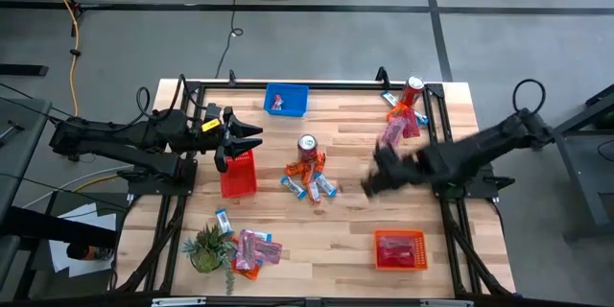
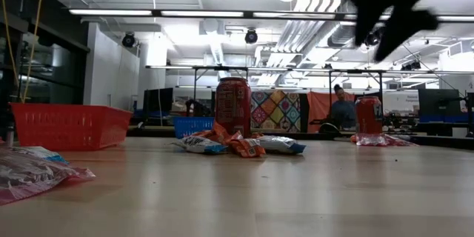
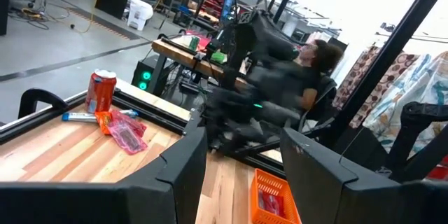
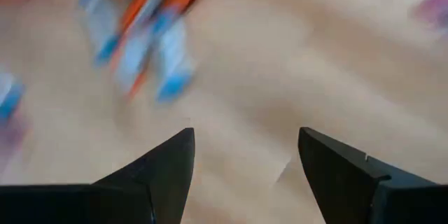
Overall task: Sort candy
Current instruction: Put the red candy into the orange bin
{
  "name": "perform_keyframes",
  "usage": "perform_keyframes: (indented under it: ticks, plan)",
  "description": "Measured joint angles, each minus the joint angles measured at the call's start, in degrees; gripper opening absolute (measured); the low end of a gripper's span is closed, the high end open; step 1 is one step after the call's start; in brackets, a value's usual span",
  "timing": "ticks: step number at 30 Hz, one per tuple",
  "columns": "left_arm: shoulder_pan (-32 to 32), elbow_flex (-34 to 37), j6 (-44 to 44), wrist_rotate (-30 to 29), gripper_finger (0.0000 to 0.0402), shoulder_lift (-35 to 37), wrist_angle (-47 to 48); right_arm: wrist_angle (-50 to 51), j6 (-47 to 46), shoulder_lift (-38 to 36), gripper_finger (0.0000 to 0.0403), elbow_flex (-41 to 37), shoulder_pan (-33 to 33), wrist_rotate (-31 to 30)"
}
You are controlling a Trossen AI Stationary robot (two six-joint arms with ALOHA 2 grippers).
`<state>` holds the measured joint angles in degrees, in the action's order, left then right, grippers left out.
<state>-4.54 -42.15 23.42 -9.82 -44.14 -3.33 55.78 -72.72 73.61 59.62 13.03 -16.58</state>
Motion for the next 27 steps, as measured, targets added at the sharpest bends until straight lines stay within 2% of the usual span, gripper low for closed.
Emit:
perform_keyframes:
  ticks: [3, 7, 12, 16, 22, 27]
  plan:
    - [0.00, 0.00, 0.10, 0.00, 0.0170, 0.00, 0.02, -0.15, 6.94, 1.05, 0.0250, -1.25, -13.63, -1.02]
    - [0.00, 0.00, 0.50, 0.00, 0.0170, 0.00, 0.04, -1.25, 11.33, 3.63, 0.0248, -4.94, -30.40, -0.94]
    - [0.00, 0.00, 0.46, 0.26, 0.0170, 0.00, 0.04, -6.34, 11.67, 6.00, 0.0240, -11.21, -43.90, 4.23]
    - [0.00, 0.00, 0.48, 0.24, 0.0170, 0.00, 0.07, -13.32, 9.21, 6.75, 0.0229, -16.57, -48.96, 7.24]
    - [0.00, 0.00, 0.48, 0.24, 0.0170, 0.00, 0.07, -24.89, 4.80, 6.75, 0.0215, -22.18, -51.65, 8.31]
    - [-0.02, 0.00, 0.48, 0.24, 0.0170, 0.00, 0.04, -24.90, 5.54, 8.20, 0.0211, -22.98, -51.75, 7.60]
